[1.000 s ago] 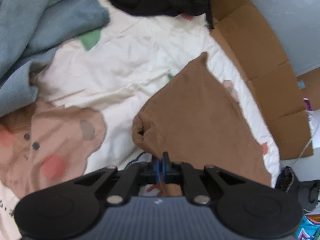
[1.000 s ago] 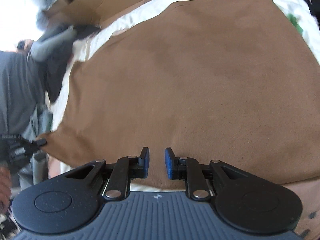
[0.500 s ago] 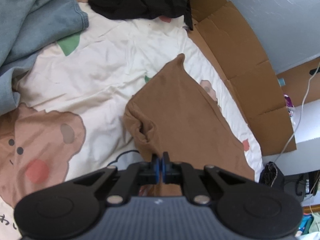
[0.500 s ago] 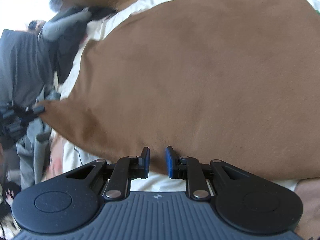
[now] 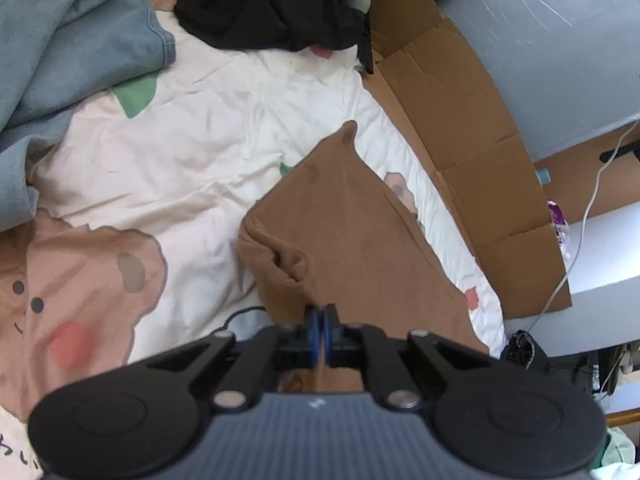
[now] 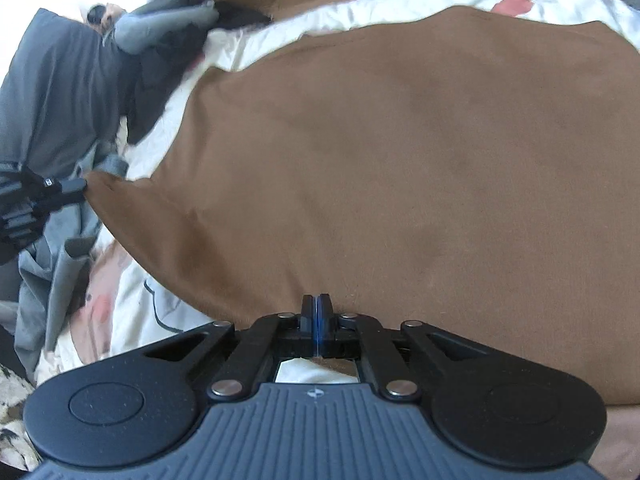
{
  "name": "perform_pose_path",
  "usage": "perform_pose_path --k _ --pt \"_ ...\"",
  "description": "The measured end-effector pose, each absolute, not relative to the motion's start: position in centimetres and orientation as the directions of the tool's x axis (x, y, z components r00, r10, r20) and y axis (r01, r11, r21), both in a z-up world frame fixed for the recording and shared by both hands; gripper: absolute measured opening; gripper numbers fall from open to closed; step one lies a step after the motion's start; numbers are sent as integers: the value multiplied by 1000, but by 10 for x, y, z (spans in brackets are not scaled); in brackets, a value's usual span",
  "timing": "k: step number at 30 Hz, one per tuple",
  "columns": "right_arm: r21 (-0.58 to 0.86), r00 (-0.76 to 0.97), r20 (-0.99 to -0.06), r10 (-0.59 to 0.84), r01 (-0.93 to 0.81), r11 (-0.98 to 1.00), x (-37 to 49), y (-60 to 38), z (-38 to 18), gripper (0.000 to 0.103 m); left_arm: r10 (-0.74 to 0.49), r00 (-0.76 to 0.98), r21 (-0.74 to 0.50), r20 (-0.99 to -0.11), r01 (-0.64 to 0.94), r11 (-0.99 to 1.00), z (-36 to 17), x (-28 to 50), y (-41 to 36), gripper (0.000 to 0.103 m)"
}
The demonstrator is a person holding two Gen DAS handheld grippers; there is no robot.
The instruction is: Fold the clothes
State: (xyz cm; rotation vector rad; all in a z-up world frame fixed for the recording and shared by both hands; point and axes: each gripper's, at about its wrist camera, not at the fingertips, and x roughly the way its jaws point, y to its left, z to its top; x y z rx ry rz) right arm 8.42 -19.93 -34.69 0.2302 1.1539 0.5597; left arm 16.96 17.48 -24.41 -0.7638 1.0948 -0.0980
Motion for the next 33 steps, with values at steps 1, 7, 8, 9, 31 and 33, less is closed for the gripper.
perform_pose_path --k 1,7,8,9,31,33 --pt "438 269 -815 514 -295 849 85 -196 -352 0 -428 479 -598 -766 -289 748 -245 170 175 2" --pt "441 242 -827 508 -281 852 79 -199 -358 0 -415 476 -590 -776 -313 744 -259 165 183 2" --pt "448 245 -824 511 -271 852 79 -201 -357 0 -414 472 -589 -778 -321 741 -263 164 185 2" --pt "450 253 -820 513 -269 852 79 -202 -355 0 -416 466 -590 -781 -331 736 -268 162 188 2" --pt "446 251 -825 507 -261 856 78 -203 -358 0 -406 461 -599 -789 -429 676 -339 143 218 35" --pt "452 253 -822 510 -253 855 78 -205 -356 1 -412 469 -608 -781 -425 670 -340 142 219 32"
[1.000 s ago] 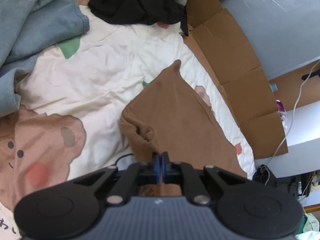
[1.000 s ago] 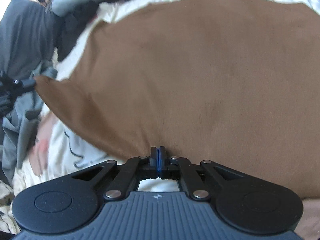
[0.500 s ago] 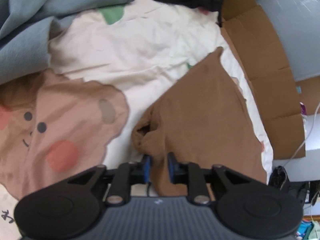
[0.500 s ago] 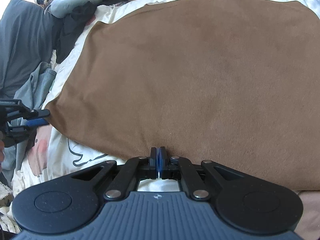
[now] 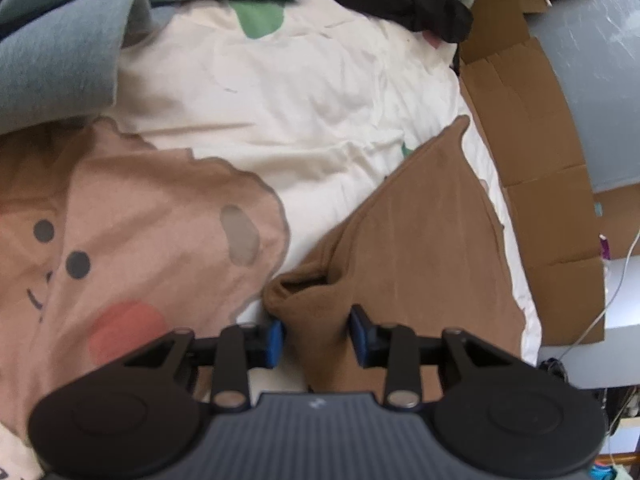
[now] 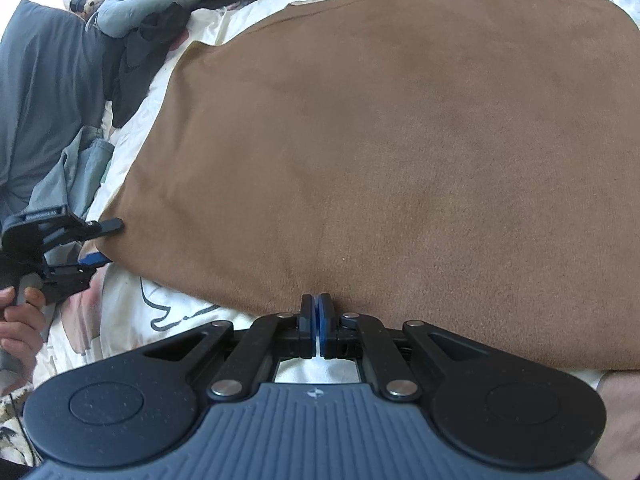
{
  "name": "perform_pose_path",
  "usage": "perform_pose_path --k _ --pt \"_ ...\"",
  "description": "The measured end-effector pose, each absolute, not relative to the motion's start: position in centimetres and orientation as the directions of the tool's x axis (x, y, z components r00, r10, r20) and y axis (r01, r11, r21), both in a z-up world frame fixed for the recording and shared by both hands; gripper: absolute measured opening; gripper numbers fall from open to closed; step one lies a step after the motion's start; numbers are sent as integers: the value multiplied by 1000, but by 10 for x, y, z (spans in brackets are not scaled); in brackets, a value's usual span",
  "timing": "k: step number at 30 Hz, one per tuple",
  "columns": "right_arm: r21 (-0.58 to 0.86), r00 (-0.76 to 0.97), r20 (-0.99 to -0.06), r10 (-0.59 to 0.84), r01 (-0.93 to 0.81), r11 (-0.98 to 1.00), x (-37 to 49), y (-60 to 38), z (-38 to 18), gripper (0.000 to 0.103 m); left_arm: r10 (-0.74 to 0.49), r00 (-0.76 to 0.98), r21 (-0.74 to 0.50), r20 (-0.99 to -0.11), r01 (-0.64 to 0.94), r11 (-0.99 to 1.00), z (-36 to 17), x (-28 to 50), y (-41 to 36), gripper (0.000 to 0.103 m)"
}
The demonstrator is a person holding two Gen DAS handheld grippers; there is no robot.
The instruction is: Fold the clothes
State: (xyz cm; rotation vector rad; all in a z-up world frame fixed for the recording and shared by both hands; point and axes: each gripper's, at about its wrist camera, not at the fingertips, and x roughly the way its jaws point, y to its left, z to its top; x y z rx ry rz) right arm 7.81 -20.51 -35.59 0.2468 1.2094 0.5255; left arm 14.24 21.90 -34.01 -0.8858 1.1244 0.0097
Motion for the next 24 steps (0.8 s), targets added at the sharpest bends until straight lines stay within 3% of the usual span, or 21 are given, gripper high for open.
perform_pose_path --k 2,5,16,24 --pt "459 261 -819 512 -237 856 79 -208 -355 1 -410 460 -600 -787 -417 683 -340 143 218 13" --pt "460 283 -813 510 -225 859 81 -210 -352 1 -425 466 -617 -776 -420 666 -338 142 219 4" --pt "453 259 -821 509 -246 857 81 -198 -362 1 -482 533 -687 -696 -296 664 -275 158 199 3" --pt "438 246 -832 497 -258 861 79 -196 -357 3 -529 527 -711 -665 -231 664 -259 172 177 3"
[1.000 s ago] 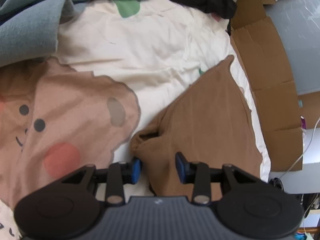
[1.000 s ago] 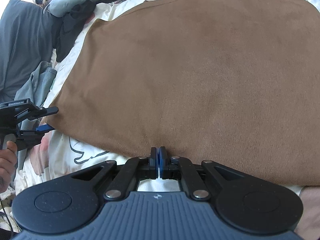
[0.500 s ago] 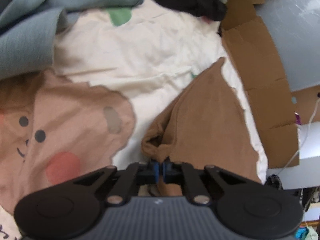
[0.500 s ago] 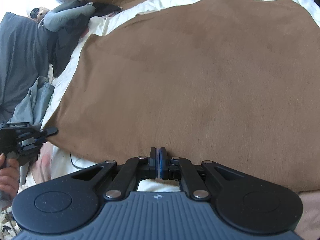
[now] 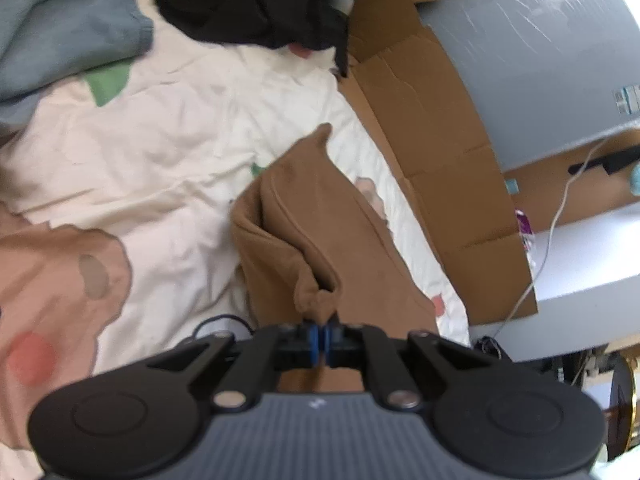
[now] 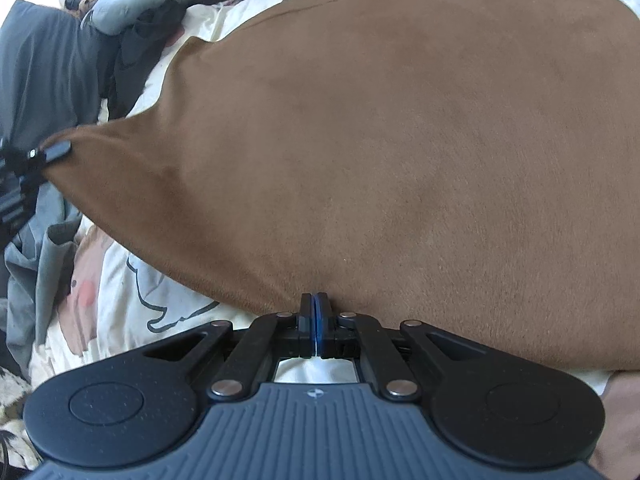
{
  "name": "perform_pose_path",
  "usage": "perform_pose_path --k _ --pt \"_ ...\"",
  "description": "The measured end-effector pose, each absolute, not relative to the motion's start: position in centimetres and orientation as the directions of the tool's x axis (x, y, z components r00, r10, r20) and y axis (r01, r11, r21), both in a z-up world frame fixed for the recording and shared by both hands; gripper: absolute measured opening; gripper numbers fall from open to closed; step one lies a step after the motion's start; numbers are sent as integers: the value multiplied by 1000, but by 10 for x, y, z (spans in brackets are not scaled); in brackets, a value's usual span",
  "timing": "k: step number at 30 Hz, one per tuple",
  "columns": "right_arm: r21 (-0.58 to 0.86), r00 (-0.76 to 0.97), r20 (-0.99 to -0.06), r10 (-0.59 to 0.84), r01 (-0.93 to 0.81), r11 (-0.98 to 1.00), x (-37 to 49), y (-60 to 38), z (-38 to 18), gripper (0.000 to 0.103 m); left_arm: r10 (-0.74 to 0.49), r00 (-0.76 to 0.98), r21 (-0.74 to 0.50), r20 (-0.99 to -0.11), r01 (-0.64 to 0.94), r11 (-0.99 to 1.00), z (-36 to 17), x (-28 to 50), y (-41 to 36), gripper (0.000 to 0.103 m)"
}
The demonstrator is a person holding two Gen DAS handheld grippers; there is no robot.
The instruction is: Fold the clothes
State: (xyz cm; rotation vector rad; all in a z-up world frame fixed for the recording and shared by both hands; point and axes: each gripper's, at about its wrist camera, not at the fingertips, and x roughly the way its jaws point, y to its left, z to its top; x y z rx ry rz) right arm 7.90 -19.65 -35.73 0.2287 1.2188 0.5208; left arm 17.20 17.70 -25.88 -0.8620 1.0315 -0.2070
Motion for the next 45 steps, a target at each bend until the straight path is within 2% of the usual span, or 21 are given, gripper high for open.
perform_pose_path --k 5,8,9,10,11,12,16,26,30,35,45 --pt "406 283 -822 494 -317 857 75 -191 -336 2 -548 517 -724 -658 -233 649 -262 172 179 3" --pt "378 299 -811 502 -385 842 79 -176 -320 5 -549 517 -732 -656 -261 629 -268 170 185 3" --pt "369 305 -804 510 -417 831 81 -169 -314 12 -546 516 -730 -660 -267 630 -269 169 187 3" --pt "357 312 -795 520 -452 818 83 -161 -306 25 -543 514 -727 -664 -270 632 -269 169 189 3" --pt "344 320 -785 530 -486 804 85 -152 -299 33 -542 512 -724 -666 -271 634 -269 169 190 3" --pt "329 330 -772 544 -525 785 85 -141 -291 45 -540 511 -722 -669 -272 636 -269 169 192 3" --pt "284 330 -726 603 -655 700 89 -101 -265 46 -538 506 -719 -674 -285 634 -272 171 196 3" --pt "130 296 -740 604 -818 560 77 -36 -253 46 -610 502 -786 -613 -306 537 -280 169 203 3" --pt "63 317 -745 586 -842 536 71 -11 -255 46 -644 506 -818 -574 -323 476 -284 169 206 3" --pt "-107 425 -734 529 -842 528 60 12 -258 46 -667 508 -838 -545 -323 439 -285 170 206 3" --pt "-180 479 -728 490 -824 537 61 28 -262 45 -696 476 -843 -537 -292 451 -287 173 210 3"
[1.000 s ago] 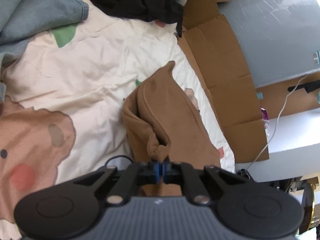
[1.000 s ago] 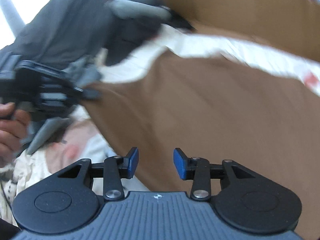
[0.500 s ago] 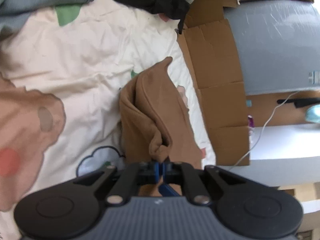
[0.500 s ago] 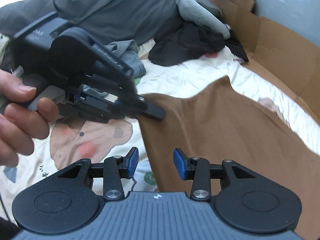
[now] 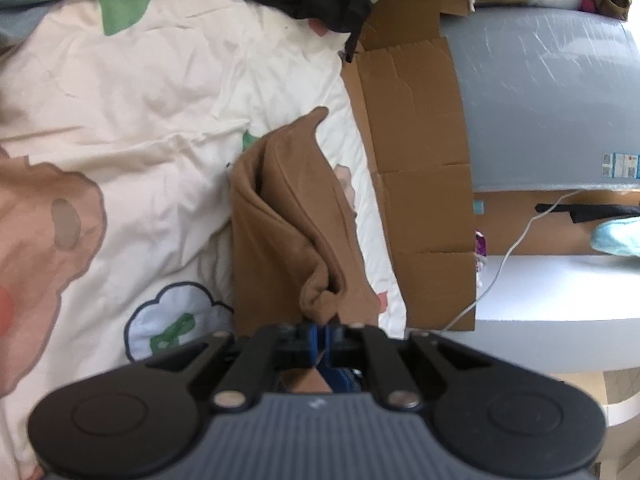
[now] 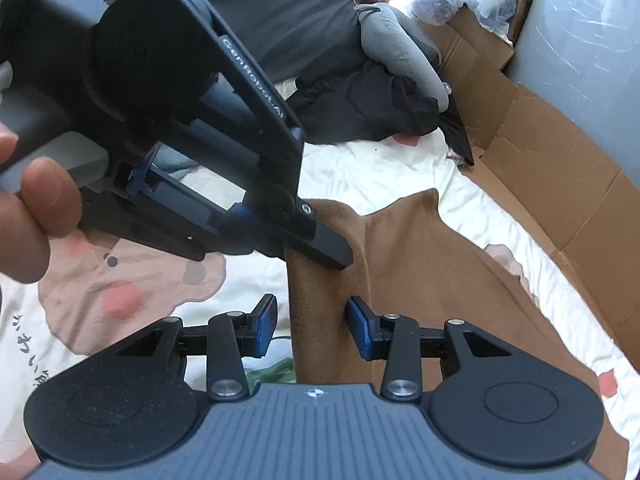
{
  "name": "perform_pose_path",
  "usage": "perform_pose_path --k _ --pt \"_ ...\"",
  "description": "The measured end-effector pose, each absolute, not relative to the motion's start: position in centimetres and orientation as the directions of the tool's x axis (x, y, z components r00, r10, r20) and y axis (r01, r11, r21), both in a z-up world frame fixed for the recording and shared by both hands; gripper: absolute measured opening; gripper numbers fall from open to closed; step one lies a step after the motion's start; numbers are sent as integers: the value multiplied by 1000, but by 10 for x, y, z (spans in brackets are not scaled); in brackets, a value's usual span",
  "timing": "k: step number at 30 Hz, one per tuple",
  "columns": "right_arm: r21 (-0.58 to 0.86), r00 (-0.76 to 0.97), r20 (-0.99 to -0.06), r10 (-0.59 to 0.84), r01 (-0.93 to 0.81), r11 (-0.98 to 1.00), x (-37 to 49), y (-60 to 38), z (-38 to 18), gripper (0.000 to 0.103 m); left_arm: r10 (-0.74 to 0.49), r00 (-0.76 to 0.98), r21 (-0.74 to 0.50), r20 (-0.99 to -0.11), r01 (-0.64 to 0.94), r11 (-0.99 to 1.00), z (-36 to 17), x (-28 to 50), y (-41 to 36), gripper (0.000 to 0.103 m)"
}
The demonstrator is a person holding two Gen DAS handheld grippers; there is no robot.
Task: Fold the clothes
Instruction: 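Open the right tool and grasp the shirt corner beside the left tool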
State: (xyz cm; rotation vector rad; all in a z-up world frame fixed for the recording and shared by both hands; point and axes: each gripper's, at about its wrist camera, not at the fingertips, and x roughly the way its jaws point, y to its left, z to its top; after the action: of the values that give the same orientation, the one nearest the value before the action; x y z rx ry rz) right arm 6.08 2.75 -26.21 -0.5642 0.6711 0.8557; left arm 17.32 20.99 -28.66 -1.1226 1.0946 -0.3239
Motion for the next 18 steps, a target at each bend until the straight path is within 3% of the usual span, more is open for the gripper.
perform_pose_path --k 13,14,16,18 --pt "-268 515 -734 443 -819 507 67 51 -273 37 -696 484 -848 -530 -322 422 -289 173 212 3" --pt "-268 512 -736 443 -821 504 68 52 -274 34 -696 483 -847 -532 -322 423 -288 173 213 3" --pt "-258 500 -744 442 -827 500 71 53 -277 8 -695 480 -845 -535 -324 426 -285 173 215 3" --pt "-231 487 -746 453 -829 510 75 50 -277 5 -704 472 -848 -530 -319 424 -281 173 218 7"
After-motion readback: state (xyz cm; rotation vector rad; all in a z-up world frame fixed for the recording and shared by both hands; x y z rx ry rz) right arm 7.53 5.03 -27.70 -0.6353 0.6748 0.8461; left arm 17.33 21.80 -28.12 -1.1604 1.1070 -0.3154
